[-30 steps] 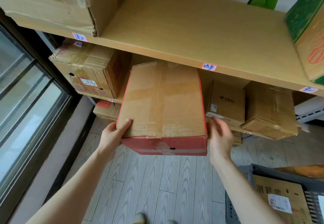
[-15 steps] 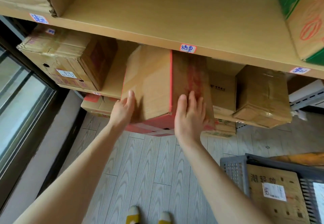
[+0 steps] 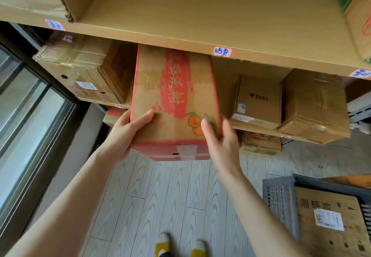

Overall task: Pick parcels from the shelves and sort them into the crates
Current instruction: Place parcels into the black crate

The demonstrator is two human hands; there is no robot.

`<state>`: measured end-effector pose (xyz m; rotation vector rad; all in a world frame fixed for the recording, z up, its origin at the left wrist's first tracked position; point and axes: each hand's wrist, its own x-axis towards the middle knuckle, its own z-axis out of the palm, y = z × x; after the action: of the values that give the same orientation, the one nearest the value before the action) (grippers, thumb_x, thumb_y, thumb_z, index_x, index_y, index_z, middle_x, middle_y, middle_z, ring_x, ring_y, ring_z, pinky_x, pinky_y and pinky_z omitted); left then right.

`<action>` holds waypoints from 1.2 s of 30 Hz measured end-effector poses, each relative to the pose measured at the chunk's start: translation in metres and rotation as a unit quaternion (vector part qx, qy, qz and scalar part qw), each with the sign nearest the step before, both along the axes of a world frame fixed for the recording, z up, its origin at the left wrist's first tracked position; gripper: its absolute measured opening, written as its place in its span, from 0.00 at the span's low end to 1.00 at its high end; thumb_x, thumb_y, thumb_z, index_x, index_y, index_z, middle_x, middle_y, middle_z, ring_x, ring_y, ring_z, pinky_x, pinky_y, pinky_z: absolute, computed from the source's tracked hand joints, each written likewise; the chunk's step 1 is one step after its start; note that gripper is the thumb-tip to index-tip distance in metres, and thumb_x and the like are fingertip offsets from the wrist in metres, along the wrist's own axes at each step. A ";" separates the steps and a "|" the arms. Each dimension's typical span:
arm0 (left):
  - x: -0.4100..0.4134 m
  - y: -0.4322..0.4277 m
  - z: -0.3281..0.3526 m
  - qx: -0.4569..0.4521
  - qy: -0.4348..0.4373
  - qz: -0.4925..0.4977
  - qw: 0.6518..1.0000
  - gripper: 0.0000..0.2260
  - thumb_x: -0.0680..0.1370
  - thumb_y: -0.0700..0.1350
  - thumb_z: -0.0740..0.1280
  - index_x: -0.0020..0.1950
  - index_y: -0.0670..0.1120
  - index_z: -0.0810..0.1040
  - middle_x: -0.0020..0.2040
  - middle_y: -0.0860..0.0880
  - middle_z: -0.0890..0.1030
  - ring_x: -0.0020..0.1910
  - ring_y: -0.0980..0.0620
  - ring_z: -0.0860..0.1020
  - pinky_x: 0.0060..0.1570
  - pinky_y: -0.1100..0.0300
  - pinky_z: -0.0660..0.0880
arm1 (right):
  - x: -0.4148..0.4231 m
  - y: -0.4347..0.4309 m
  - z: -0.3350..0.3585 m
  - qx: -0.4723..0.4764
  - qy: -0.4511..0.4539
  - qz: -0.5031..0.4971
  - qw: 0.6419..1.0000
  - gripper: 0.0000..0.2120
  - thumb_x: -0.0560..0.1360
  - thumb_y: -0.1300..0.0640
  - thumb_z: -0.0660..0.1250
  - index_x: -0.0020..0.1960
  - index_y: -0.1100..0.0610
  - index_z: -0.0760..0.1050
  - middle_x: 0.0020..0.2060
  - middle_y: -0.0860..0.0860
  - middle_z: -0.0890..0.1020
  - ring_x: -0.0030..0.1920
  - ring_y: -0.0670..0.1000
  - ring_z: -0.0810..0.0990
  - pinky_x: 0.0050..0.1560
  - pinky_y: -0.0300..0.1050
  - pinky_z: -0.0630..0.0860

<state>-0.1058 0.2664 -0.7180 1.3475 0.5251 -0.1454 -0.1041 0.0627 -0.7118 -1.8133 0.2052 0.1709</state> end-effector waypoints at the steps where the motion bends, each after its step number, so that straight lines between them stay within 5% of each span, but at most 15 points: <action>1: -0.004 0.002 -0.007 -0.032 0.005 0.000 0.999 0.16 0.68 0.46 0.73 0.53 0.48 0.76 0.44 0.52 0.85 0.42 0.56 0.83 0.37 0.64 0.79 | -0.009 0.006 -0.001 -0.019 -0.040 -0.003 0.999 0.11 0.75 0.45 0.64 0.53 0.50 0.72 0.48 0.50 0.80 0.50 0.49 0.79 0.49 0.37 0.75; 5: -0.012 0.007 -0.029 -0.092 0.030 0.008 0.995 0.07 0.77 0.48 0.63 0.52 0.50 0.77 0.42 0.53 0.85 0.41 0.57 0.83 0.38 0.63 0.81 | -0.031 0.032 -0.012 -0.157 -0.178 0.009 0.971 0.34 0.74 0.37 0.57 0.70 0.59 0.65 0.67 0.58 0.72 0.69 0.56 0.68 0.69 0.55 0.66; 10: -0.013 0.032 -0.040 -0.041 0.038 0.018 0.998 0.10 0.80 0.52 0.58 0.49 0.59 0.79 0.49 0.53 0.81 0.43 0.56 0.80 0.43 0.54 0.77 | -0.033 0.045 -0.014 -0.123 -0.228 0.030 0.965 0.30 0.77 0.38 0.52 0.66 0.58 0.72 0.64 0.54 0.75 0.67 0.49 0.69 0.69 0.44 0.62; 14: -0.014 0.046 -0.039 0.000 0.063 0.026 0.998 0.08 0.80 0.51 0.58 0.52 0.58 0.76 0.47 0.54 0.80 0.42 0.57 0.80 0.37 0.58 0.80 | 0.002 0.006 -0.023 0.013 -0.127 0.010 0.992 0.21 0.75 0.45 0.59 0.63 0.55 0.74 0.55 0.40 0.77 0.57 0.32 0.72 0.60 0.29 0.67; 17: -0.015 0.053 -0.035 0.023 0.064 0.019 0.997 0.11 0.80 0.49 0.59 0.62 0.57 0.72 0.52 0.51 0.79 0.47 0.54 0.78 0.38 0.56 0.81 | 0.036 -0.022 -0.052 -0.039 0.058 -0.096 0.993 0.30 0.74 0.43 0.64 0.71 0.55 0.64 0.68 0.50 0.70 0.67 0.47 0.69 0.64 0.41 0.65; 20: -0.006 0.054 -0.032 0.171 0.044 0.040 0.983 0.13 0.80 0.47 0.60 0.65 0.54 0.71 0.51 0.51 0.78 0.46 0.53 0.78 0.33 0.61 0.80 | 0.049 -0.030 -0.081 0.079 0.301 -0.080 0.947 0.38 0.70 0.36 0.64 0.72 0.56 0.61 0.70 0.52 0.68 0.69 0.55 0.67 0.70 0.52 0.63; 22: 0.006 0.052 -0.027 0.275 0.025 0.049 0.960 0.14 0.80 0.46 0.59 0.65 0.52 0.73 0.56 0.50 0.77 0.51 0.52 0.76 0.44 0.59 0.77 | 0.042 -0.023 -0.089 0.134 0.309 -0.079 0.938 0.38 0.67 0.32 0.64 0.68 0.55 0.68 0.66 0.51 0.74 0.65 0.54 0.72 0.69 0.55 0.65; 24: 0.011 0.049 -0.017 0.249 0.023 0.032 0.968 0.16 0.77 0.56 0.62 0.61 0.53 0.77 0.59 0.49 0.78 0.55 0.52 0.76 0.60 0.52 0.73 | 0.027 -0.014 -0.089 0.131 0.263 -0.128 0.947 0.28 0.69 0.34 0.64 0.58 0.55 0.74 0.56 0.50 0.78 0.57 0.53 0.76 0.64 0.52 0.70; 28: -0.010 0.049 0.011 0.221 0.050 -0.061 0.972 0.34 0.61 0.76 0.62 0.55 0.53 0.80 0.56 0.49 0.82 0.58 0.49 0.78 0.65 0.47 0.69 | -0.015 -0.008 -0.067 0.103 0.220 -0.163 0.956 0.16 0.72 0.39 0.65 0.41 0.53 0.74 0.43 0.47 0.78 0.45 0.49 0.77 0.51 0.46 0.73; 31: -0.042 0.048 0.035 0.255 -0.005 -0.093 0.962 0.13 0.74 0.63 0.60 0.53 0.62 0.77 0.60 0.56 0.79 0.64 0.54 0.74 0.68 0.50 0.66 | -0.051 -0.013 -0.042 0.092 0.193 -0.164 0.963 0.21 0.72 0.41 0.65 0.47 0.59 0.76 0.43 0.49 0.80 0.43 0.46 0.78 0.40 0.40 0.73; 34: -0.079 0.039 0.059 0.237 -0.023 -0.052 0.970 0.09 0.80 0.48 0.58 0.48 0.60 0.77 0.42 0.64 0.82 0.45 0.65 0.80 0.45 0.67 0.76 | -0.093 -0.020 -0.013 0.092 0.184 -0.170 0.964 0.16 0.72 0.44 0.68 0.45 0.58 0.77 0.42 0.49 0.81 0.42 0.46 0.79 0.38 0.39 0.74; 36: -0.102 0.031 0.073 0.188 0.007 -0.034 0.982 0.09 0.74 0.60 0.63 0.44 0.56 0.76 0.37 0.59 0.81 0.40 0.58 0.79 0.41 0.61 0.75 | -0.121 -0.026 0.003 0.106 0.182 -0.178 0.961 0.12 0.71 0.46 0.70 0.45 0.55 0.76 0.43 0.48 0.82 0.43 0.46 0.80 0.40 0.39 0.76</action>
<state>-0.2077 0.2971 -0.6449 1.7351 0.5345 -0.1151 -0.2249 0.0366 -0.7093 -1.4921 0.7400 0.2596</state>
